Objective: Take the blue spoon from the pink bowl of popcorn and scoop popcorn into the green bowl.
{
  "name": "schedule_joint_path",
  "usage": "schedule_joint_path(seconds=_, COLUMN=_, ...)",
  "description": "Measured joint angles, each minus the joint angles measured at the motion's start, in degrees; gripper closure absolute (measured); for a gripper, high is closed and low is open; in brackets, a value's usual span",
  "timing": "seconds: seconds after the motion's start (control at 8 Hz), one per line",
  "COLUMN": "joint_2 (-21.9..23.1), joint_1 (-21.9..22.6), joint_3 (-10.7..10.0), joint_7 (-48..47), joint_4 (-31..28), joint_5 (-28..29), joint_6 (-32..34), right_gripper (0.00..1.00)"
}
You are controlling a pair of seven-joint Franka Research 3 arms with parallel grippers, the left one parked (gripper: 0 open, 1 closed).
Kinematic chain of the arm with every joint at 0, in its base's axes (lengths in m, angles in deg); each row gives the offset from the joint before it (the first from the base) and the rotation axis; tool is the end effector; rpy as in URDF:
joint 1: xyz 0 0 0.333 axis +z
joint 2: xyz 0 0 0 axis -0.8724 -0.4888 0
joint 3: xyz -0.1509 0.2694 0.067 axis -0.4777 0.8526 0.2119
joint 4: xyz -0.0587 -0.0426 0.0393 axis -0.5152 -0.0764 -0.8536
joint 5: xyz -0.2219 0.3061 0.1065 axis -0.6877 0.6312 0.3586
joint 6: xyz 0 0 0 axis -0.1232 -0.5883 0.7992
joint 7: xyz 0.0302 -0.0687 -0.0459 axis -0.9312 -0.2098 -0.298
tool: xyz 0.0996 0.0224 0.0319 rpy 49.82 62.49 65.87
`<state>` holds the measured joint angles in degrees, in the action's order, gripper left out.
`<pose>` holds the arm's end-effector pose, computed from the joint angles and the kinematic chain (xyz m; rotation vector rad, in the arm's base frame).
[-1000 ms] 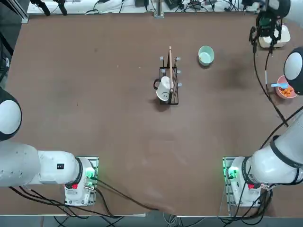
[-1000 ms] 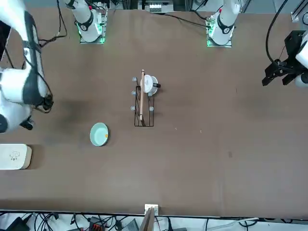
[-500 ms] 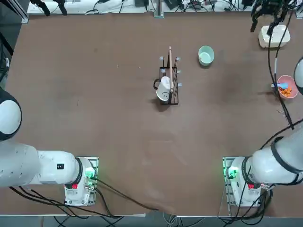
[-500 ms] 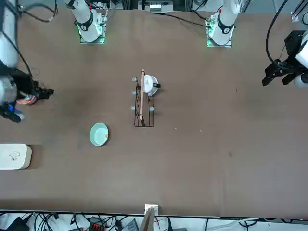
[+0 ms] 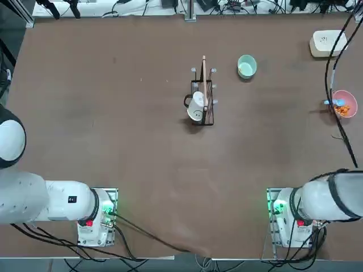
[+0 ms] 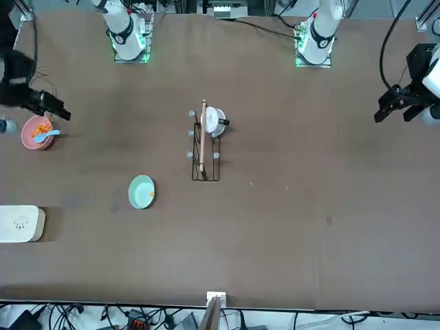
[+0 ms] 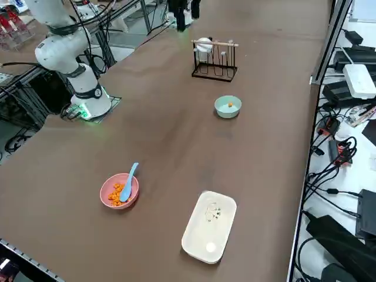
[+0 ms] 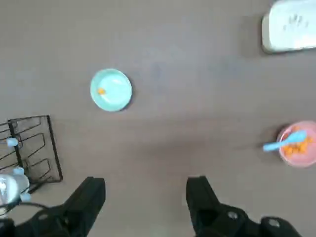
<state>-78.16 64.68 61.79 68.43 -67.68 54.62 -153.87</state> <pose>0.5508 0.0462 0.6401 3.1318 -0.1441 0.0000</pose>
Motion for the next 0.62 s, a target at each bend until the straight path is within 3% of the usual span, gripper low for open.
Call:
schedule_joint_path(seconds=0.25, joint_2=4.8, joint_1=0.7, joint_3=0.1, joint_7=5.9, joint_4=-4.4, joint_5=-0.9, joint_6=-0.2, right_gripper=0.00)
schedule_joint_path(seconds=0.62, joint_2=4.1, joint_1=-0.4, joint_3=-0.6, joint_7=8.5, joint_4=-5.4, joint_5=-1.3, joint_6=-0.2, right_gripper=0.00)
